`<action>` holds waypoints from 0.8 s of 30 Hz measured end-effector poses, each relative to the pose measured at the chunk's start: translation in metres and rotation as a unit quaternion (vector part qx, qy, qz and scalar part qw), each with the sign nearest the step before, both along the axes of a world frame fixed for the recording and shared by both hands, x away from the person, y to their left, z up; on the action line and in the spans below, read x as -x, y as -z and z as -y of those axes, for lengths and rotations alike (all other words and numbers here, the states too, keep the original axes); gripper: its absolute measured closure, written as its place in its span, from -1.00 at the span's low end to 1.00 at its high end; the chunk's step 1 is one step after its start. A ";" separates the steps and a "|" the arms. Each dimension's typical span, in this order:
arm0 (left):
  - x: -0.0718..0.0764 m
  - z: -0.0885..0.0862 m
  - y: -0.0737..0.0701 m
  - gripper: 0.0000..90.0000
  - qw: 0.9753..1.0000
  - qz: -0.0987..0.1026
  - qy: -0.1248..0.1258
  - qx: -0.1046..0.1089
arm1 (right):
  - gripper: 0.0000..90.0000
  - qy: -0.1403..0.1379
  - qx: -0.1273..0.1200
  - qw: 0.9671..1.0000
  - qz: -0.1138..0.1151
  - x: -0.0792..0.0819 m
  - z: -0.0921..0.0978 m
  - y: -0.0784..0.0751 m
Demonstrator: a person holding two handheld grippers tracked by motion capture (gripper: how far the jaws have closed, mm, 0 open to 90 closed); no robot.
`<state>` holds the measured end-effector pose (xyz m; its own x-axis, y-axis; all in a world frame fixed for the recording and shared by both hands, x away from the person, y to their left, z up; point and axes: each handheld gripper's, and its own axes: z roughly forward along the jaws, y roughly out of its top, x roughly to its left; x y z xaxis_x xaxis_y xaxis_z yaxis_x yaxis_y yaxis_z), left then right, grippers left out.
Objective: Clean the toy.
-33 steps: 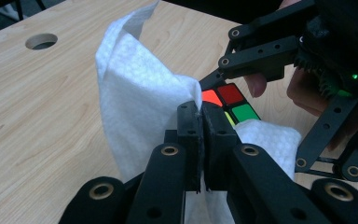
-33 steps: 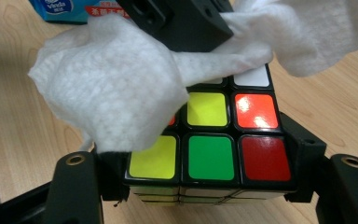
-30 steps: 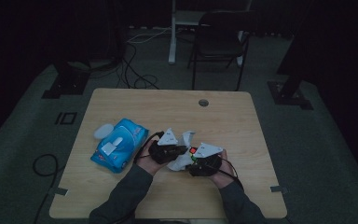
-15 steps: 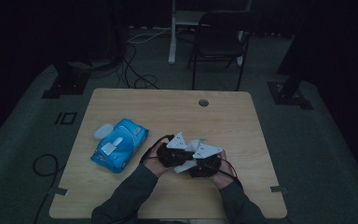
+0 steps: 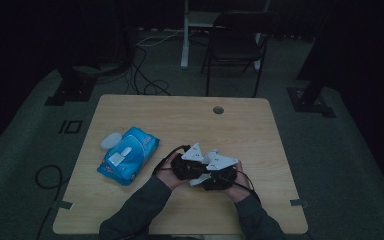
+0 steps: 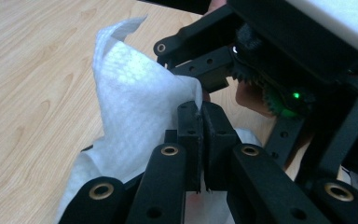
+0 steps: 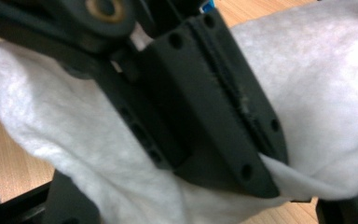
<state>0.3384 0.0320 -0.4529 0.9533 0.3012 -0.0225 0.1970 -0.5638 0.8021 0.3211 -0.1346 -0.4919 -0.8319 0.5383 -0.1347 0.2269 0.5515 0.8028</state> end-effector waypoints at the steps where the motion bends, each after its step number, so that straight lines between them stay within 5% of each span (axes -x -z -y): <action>1: 0.000 0.000 0.000 0.95 1.000 0.000 -0.001 0.000 | -0.25 -0.001 0.000 1.000 0.000 0.000 0.000 0.000; 18: -0.013 -0.023 -0.002 0.95 0.997 0.020 -0.076 0.024 | -0.25 -0.013 -0.007 1.000 -0.003 0.002 0.000 -0.001; 24: -0.013 -0.024 -0.003 0.95 0.996 0.027 -0.082 0.019 | -0.25 -0.012 -0.011 1.000 -0.003 0.002 0.002 -0.002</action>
<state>0.3512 0.0560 -0.4499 0.8918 0.4523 0.0135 0.2394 -0.4969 0.8341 0.3195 -0.1365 -0.4899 -0.8450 0.5218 -0.1173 0.2196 0.5385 0.8135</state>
